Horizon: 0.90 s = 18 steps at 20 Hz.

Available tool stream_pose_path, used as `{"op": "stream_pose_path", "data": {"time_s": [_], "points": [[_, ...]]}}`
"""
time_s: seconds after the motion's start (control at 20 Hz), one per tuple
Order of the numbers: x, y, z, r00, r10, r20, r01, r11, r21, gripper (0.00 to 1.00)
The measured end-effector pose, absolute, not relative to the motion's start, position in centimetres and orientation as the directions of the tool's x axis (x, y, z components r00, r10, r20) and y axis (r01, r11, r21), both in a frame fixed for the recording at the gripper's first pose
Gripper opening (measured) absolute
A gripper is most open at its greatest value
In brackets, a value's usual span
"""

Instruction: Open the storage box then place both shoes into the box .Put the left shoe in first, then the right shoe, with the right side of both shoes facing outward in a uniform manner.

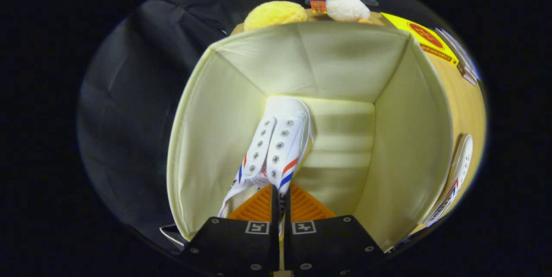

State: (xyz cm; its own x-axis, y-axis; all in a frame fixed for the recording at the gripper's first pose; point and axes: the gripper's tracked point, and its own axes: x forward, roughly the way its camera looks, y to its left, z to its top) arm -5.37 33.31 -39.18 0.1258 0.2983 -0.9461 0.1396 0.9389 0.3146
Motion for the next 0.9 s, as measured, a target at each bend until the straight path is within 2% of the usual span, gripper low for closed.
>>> {"op": "stream_pose_path", "data": {"time_s": [0.05, 0.25, 0.5, 0.7, 0.9], "points": [[-5.8, 33.9, -39.4, 0.100, 0.329, -0.939, 0.135, 0.930, 0.341, 0.07], [-6.2, 34.3, -38.5, 0.079, 0.393, -0.916, 0.105, 0.911, 0.400, 0.36], [-4.7, 35.5, -33.5, 0.202, 0.557, -0.805, 0.063, 0.813, 0.579, 0.64], [-4.8, 33.6, -29.1, 0.291, 0.629, -0.721, 0.037, 0.746, 0.665, 0.72], [-4.6, 27.9, -26.2, 0.428, 0.607, -0.669, 0.037, 0.728, 0.685, 0.84]]}}
